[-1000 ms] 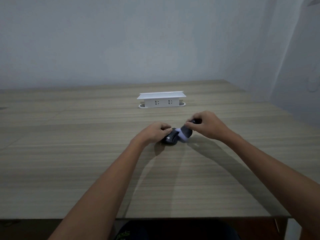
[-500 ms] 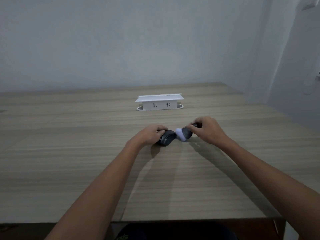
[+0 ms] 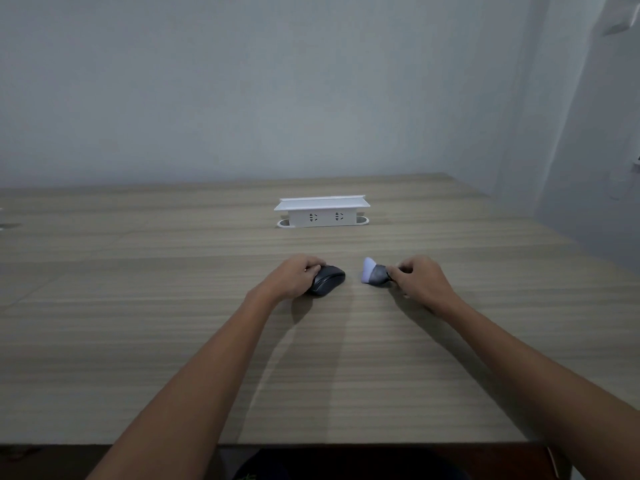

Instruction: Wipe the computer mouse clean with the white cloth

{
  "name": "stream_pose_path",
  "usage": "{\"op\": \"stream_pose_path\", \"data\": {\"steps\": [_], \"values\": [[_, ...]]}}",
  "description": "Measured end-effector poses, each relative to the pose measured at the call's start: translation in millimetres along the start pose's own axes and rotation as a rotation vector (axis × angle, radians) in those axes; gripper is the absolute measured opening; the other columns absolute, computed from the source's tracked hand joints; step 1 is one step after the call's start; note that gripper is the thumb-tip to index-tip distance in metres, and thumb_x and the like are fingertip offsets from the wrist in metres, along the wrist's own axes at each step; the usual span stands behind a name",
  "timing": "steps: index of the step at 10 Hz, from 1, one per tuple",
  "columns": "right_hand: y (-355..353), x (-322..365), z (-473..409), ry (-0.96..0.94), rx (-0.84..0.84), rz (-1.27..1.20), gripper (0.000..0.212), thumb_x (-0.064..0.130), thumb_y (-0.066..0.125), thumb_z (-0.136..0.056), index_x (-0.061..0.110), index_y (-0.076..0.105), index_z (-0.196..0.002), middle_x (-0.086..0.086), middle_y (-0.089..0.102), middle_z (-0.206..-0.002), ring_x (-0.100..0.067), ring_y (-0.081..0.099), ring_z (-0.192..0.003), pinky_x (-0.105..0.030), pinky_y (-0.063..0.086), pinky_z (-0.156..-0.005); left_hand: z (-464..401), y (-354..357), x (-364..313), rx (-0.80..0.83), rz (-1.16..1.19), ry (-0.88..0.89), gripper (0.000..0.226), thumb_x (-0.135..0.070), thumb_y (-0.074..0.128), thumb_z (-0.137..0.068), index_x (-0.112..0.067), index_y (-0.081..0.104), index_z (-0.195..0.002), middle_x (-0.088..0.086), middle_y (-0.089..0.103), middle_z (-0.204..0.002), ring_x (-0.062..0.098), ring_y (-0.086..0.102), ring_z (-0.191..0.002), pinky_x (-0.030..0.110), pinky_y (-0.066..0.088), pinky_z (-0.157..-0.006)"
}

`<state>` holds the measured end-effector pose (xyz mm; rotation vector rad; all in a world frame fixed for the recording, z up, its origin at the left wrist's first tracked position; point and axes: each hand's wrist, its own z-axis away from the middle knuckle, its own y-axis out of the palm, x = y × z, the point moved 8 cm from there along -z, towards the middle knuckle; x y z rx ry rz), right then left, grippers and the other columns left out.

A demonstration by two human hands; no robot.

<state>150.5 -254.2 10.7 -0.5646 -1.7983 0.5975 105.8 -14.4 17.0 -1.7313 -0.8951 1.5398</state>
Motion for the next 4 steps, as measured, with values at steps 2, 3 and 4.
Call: {"op": "stream_pose_path", "data": {"steps": [2, 3, 4], "values": [[3, 3, 5, -0.071, -0.028, 0.059, 0.031, 0.024, 0.060, -0.090, 0.007, 0.068, -0.066, -0.005, 0.068, -0.064, -0.015, 0.057, -0.061, -0.018, 0.036, -0.053, 5, 0, -2, -0.067, 0.011, 0.053, 0.033, -0.014, 0.040, -0.103, -0.009, 0.068, -0.120, 0.004, 0.067, -0.117, 0.017, 0.056, -0.110, 0.026, 0.039, -0.091], [-2, 5, 5, -0.095, -0.019, 0.040, 0.026, 0.025, 0.060, -0.093, 0.011, 0.070, -0.074, -0.001, 0.066, -0.065, -0.006, 0.054, -0.055, -0.019, 0.036, -0.054, 7, -4, 5, -0.108, 0.042, 0.098, 0.031, -0.021, 0.041, -0.103, -0.017, 0.059, -0.079, 0.001, 0.060, -0.078, 0.018, 0.055, -0.076, 0.033, 0.042, -0.073], [-15, 9, 4, -0.105, -0.070, 0.049, 0.028, 0.022, 0.060, -0.093, 0.001, 0.072, -0.080, -0.006, 0.065, -0.067, -0.015, 0.055, -0.059, -0.027, 0.034, -0.060, 10, -17, 20, -0.238, 0.082, 0.093, 0.039, -0.027, 0.041, -0.102, -0.012, 0.047, -0.066, 0.002, 0.048, -0.065, 0.016, 0.046, -0.061, 0.031, 0.036, -0.063]]}}
